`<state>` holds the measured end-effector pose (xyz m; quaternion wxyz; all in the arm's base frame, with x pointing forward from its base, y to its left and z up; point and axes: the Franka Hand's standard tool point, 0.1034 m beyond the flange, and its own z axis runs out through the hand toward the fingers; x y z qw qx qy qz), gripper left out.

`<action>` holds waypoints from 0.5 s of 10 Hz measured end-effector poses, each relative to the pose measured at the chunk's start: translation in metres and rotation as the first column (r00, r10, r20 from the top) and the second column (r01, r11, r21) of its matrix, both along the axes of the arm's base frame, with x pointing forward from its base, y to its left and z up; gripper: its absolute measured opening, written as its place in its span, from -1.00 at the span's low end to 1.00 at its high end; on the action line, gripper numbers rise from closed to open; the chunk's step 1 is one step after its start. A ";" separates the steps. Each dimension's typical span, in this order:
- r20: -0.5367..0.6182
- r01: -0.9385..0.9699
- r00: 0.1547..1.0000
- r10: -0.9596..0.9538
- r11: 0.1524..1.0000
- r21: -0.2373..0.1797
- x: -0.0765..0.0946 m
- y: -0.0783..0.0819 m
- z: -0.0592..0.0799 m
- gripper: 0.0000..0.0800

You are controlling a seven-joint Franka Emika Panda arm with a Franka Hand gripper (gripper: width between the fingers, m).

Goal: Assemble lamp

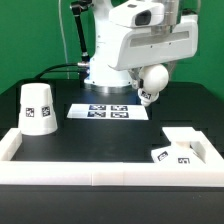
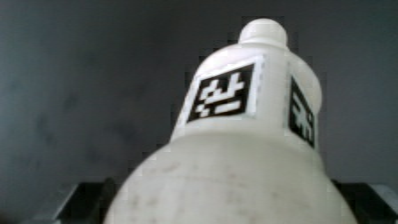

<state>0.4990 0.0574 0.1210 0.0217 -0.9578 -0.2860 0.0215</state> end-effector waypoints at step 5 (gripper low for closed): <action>0.243 -0.049 0.969 0.037 0.998 0.044 0.039 -0.019 0.022 0.44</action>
Offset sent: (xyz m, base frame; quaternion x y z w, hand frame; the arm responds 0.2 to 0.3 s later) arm 0.0326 0.0070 0.0299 -0.0357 0.2152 -0.0547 0.9744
